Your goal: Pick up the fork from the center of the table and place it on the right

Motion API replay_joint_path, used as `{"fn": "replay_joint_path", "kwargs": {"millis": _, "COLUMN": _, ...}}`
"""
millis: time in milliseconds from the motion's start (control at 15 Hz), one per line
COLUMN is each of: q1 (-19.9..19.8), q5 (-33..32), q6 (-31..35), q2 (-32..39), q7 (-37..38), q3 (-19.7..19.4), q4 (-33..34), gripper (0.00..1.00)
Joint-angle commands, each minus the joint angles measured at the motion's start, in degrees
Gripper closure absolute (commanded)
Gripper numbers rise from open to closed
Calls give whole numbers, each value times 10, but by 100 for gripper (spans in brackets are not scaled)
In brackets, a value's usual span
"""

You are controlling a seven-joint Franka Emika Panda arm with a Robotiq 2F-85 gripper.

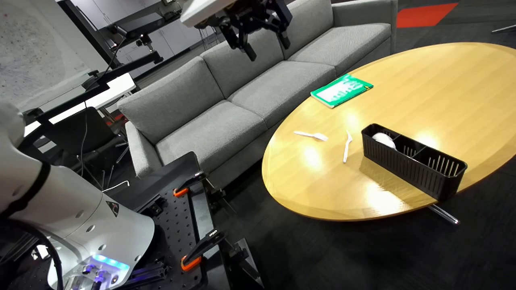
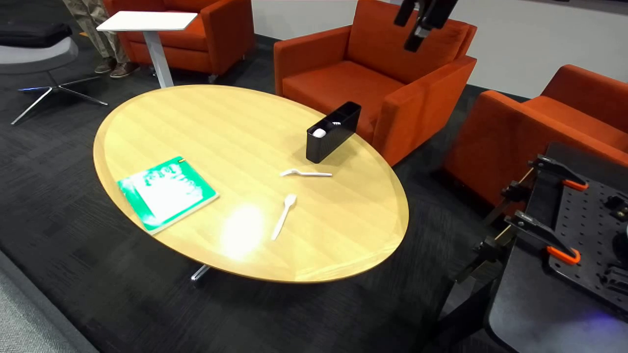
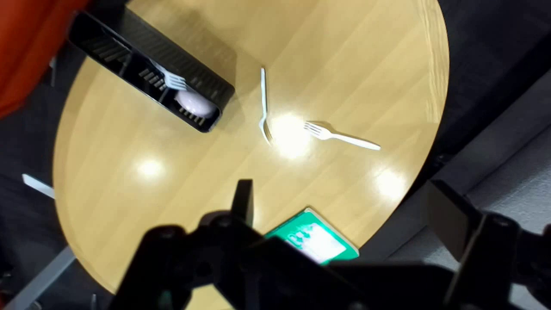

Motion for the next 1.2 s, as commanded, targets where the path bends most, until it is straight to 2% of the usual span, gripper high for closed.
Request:
{"fn": "replay_joint_path", "kwargs": {"millis": 0, "q1": 14, "q5": 79, "q6": 30, "q2": 114, "q7": -94, "q3": 34, "q4": 81, "gripper": 0}}
{"fn": "replay_joint_path", "kwargs": {"millis": 67, "q1": 7, "q5": 89, "q6": 23, "q2": 133, "q7": -101, "q3": 53, "q4": 98, "gripper": 0}}
{"fn": "replay_joint_path", "kwargs": {"millis": 133, "q1": -12, "q5": 63, "q6": 21, "q2": 87, "q7": -67, "q3": 59, "q4": 54, "gripper": 0}}
{"fn": "replay_joint_path", "kwargs": {"millis": 267, "q1": -17, "q5": 64, "q6": 21, "q2": 112, "q7": -67, "q3": 76, "q4": 68, "gripper": 0}}
{"fn": "replay_joint_path", "kwargs": {"millis": 533, "q1": -26, "q5": 65, "q6": 21, "q2": 105, "q7": -67, "q3": 74, "q4": 66, "gripper": 0}}
{"fn": "replay_joint_path", "kwargs": {"millis": 667, "q1": -37, "q5": 85, "q6": 55, "q2": 160, "q7": -77, "q3": 76, "q4": 89, "gripper": 0}}
{"fn": "replay_joint_path", "kwargs": {"millis": 733, "q1": -44, "q5": 124, "q6": 67, "q2": 184, "q7": -104, "q3": 84, "q4": 100, "gripper": 0}}
{"fn": "replay_joint_path", "kwargs": {"millis": 867, "q1": -63, "q5": 125, "q6": 122, "q2": 246, "q7": -100, "q3": 95, "q4": 123, "gripper": 0}}
{"fn": "replay_joint_path", "kwargs": {"millis": 1133, "q1": -110, "q5": 73, "q6": 197, "q2": 387, "q7": -73, "q3": 134, "q4": 203, "gripper": 0}}
